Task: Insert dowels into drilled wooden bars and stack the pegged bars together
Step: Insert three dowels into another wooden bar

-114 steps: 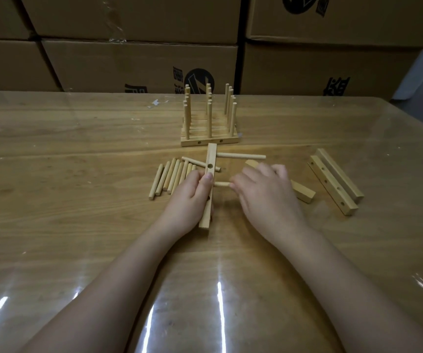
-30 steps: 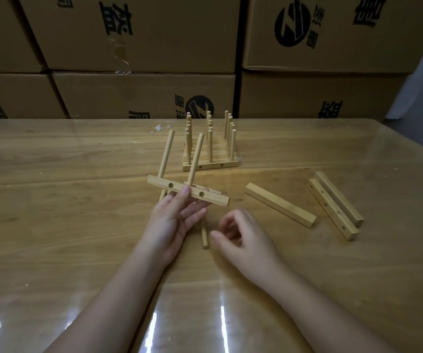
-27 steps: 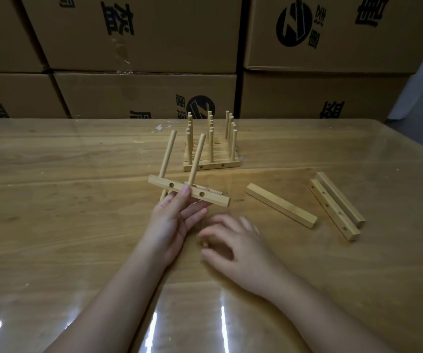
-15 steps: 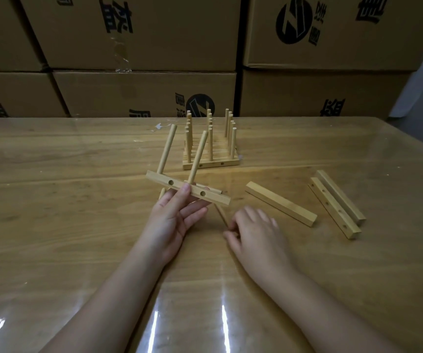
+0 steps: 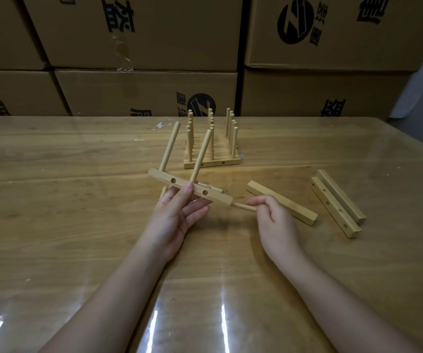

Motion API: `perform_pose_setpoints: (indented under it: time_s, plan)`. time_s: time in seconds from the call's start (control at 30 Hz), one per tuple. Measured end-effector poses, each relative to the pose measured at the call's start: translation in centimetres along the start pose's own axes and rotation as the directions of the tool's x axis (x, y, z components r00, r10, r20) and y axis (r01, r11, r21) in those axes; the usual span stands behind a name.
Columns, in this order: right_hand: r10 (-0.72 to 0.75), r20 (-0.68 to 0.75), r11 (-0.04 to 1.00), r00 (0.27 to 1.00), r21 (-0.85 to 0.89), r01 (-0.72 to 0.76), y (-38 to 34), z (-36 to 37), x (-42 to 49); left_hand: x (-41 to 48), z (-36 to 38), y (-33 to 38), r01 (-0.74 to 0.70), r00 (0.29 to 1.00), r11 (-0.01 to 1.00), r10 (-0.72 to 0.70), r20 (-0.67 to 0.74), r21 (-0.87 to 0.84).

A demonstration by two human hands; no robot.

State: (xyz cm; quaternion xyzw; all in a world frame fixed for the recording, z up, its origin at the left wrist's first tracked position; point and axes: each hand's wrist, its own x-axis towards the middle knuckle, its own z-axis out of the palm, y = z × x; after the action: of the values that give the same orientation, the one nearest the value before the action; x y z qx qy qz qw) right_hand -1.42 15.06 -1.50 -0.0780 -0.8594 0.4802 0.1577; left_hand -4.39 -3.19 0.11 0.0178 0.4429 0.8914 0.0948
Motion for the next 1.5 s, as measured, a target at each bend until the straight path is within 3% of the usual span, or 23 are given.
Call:
perform_pose_setpoints:
  time_s: [0.2,0.37,0.67,0.87,1.17,1.5]
  plan:
    - [-0.117,0.016,0.993,0.993,0.031,0.116,-0.1,0.1,0.0,0.2,-0.1,-0.2,-0.005,1.0,1.0,0.005,-0.001,-0.01]
    - [-0.031,-0.024,0.97,0.999,0.241,0.036,0.1,-0.1,0.1,0.2,0.0,-0.2,-0.003,1.0,1.0,0.003,-0.003,0.004]
    - [-0.052,0.05,0.948,0.997,0.317,0.034,-0.5,-0.1,0.1,0.2,0.0,-0.2,0.011,1.0,1.0,-0.011,0.007,0.029]
    - [-0.053,0.02,0.96,0.998,0.278,0.046,-0.3,-0.1,0.0,0.1,0.1,-0.4,0.006,1.0,0.998,-0.008,0.029,0.056]
    - [-0.31,0.167,0.929,0.936,0.264,0.261,-1.3,-0.3,-1.3,0.2,-0.5,-0.4,0.006,0.99,0.988,-0.027,0.137,0.152]
    - [-0.321,0.206,0.932,0.924,0.242,0.27,-1.4,-0.2,-0.9,0.6,-0.6,-0.3,0.021,0.994,0.996,-0.03,0.105,0.085]
